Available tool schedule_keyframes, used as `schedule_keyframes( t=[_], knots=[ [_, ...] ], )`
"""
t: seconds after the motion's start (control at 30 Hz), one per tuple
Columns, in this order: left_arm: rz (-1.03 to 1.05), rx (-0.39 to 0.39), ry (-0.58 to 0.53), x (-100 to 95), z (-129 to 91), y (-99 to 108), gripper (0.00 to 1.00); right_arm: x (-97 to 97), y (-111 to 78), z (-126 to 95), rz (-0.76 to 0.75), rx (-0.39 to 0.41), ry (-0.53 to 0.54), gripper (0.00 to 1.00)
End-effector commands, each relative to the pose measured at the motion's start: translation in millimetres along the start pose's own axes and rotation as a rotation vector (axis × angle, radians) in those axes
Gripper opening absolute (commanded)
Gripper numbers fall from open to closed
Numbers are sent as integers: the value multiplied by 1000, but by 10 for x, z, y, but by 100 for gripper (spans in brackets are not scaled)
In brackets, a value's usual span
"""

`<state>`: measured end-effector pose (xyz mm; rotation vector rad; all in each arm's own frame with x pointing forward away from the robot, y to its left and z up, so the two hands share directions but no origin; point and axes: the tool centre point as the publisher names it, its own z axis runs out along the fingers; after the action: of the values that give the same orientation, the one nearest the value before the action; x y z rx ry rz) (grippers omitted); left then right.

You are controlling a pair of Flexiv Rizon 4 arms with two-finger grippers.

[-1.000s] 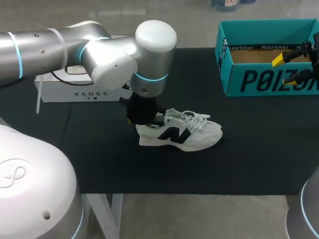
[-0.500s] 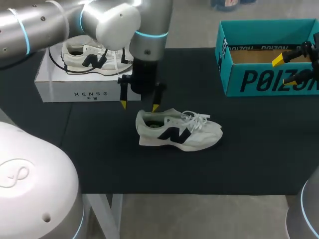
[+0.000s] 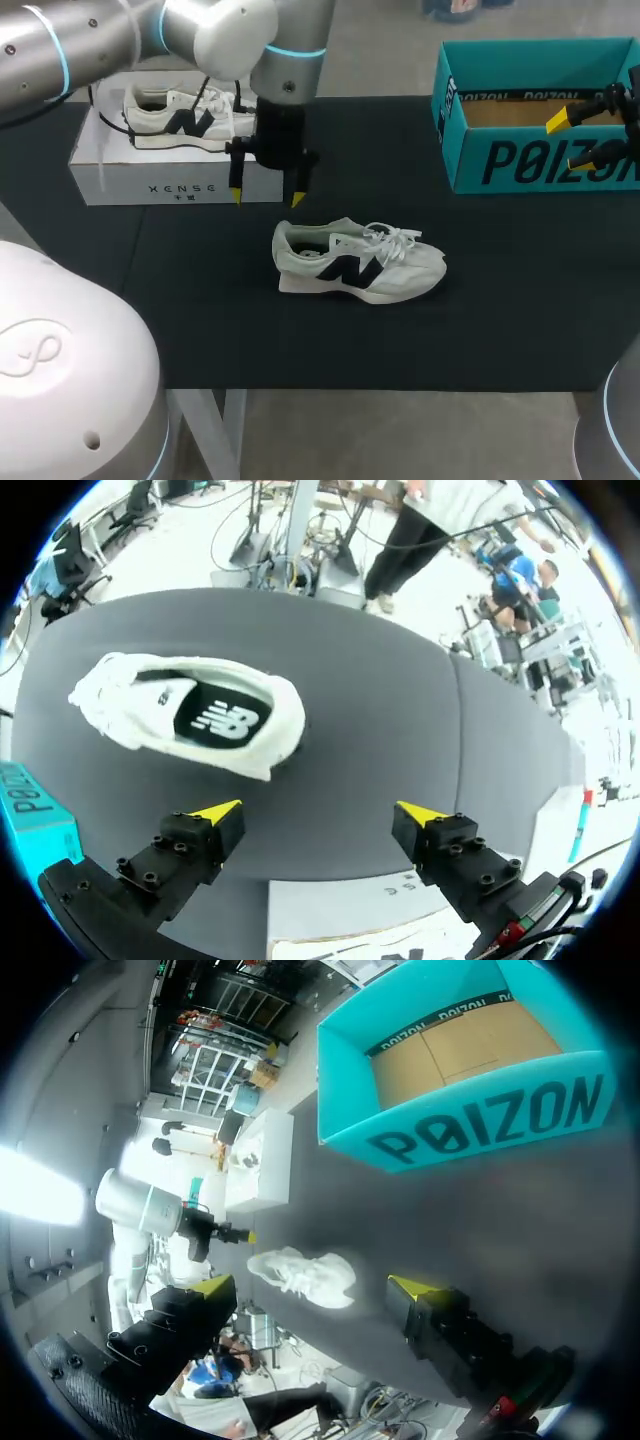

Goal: Take the shoe out of the shoebox, open the shoe tongue, remove and reinsert the insole, then place the shoe into the shoebox

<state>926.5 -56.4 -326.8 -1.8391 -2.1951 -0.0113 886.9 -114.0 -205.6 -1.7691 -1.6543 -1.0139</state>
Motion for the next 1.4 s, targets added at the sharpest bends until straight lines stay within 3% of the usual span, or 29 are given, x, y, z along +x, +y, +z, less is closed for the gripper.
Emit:
schedule_keyframes(
  t=[0.03,0.13,0.2,0.23,0.4,0.47,0.5,1.0,1.07,1.23,1.4],
  knots=[
    [-872,85,-380,577,-221,35,100,2,1,3,1,0,-3,100],
    [-1053,200,-484,737,-286,-46,100,2,1,3,1,0,-3,100],
    [-1175,228,-529,791,-311,-117,100,2,1,3,1,0,-3,100],
    [-1216,207,-524,792,-325,-156,100,2,1,3,1,0,-3,100],
    [-1552,315,-624,781,-338,-371,100,2,1,3,1,0,-3,100],
    [-1680,294,-634,759,-330,-440,100,2,1,3,1,0,-3,100],
    [-1716,320,-650,736,-321,-492,100,2,1,3,1,0,-3,100],
    [-1716,320,-650,736,-321,-492,100,2,1,3,1,0,-3,100],
    [-1789,423,-784,626,-362,-491,100,2,1,3,1,0,-3,100],
    [-1892,680,-964,506,-355,-493,100,2,1,3,1,0,-3,100],
    [-1928,814,-1024,479,-225,-477,100,2,1,3,1,0,-3,100]
  ],
)
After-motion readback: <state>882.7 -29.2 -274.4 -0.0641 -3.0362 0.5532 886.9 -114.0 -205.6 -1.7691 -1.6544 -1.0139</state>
